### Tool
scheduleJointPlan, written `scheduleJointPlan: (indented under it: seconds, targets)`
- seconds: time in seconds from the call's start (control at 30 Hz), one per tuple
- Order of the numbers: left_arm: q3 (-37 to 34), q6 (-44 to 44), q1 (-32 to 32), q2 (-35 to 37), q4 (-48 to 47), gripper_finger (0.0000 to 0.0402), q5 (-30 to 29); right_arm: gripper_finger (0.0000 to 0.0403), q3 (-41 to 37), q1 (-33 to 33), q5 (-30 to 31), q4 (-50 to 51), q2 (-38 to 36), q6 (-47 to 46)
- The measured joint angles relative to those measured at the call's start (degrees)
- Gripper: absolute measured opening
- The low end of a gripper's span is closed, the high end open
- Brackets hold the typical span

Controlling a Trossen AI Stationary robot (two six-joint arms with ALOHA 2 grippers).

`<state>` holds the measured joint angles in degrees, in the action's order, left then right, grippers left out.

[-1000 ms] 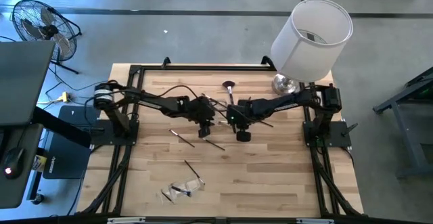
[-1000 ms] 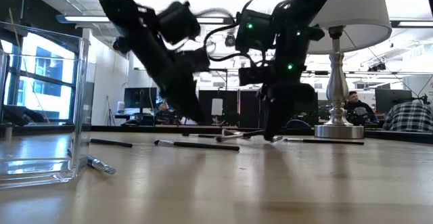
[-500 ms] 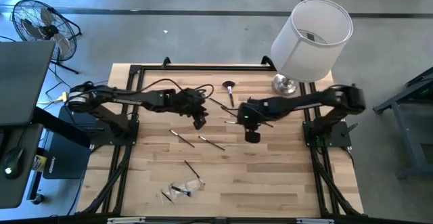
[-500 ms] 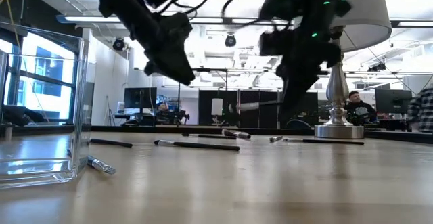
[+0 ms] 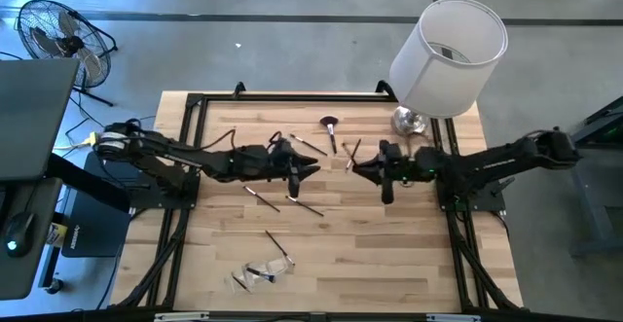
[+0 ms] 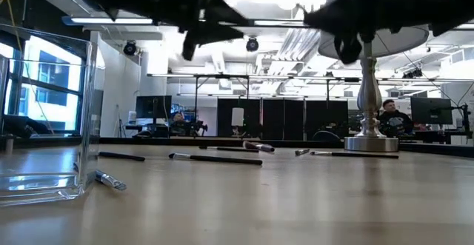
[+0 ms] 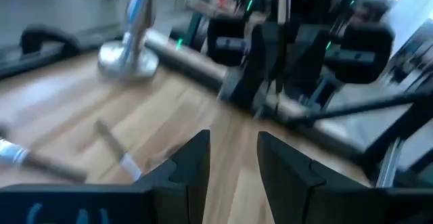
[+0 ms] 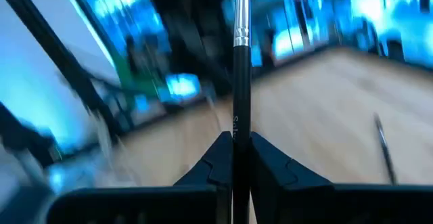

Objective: Pick & Place Makeup Supplies
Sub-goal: Put the silver makeup brush into the transparent organizer

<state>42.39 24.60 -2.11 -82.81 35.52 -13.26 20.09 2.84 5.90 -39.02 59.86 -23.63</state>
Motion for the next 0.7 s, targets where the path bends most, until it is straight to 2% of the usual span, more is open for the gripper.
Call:
scheduleJointPlan:
  seconds: [0.1, 0.23, 0.37, 0.53, 0.7]
  targets:
    - [0.2, -1.2, 0.2, -2.2, 13.5, 0.0122, 1.6, 0.0020, -0.2, 0.7, 2.1, -7.8, 0.7, 3.2]
    - [1.0, -3.7, 0.6, -6.7, 24.2, 0.0122, 4.7, 0.0020, 3.4, 0.7, 1.6, -8.4, 2.8, 7.8]
    - [4.0, -4.8, 0.6, -8.3, 24.7, 0.0122, 7.1, 0.0020, 7.0, 0.5, -1.0, -8.3, 5.6, 11.0]
    - [7.7, -6.4, 0.6, -8.3, 21.9, 0.0122, 8.4, 0.0021, 8.7, -0.7, -5.0, -7.5, 8.2, 9.6]
    - [9.9, -9.3, 0.6, -8.3, 20.3, 0.0122, 8.4, 0.0020, 8.7, -1.0, -5.2, -7.9, 8.8, 8.7]
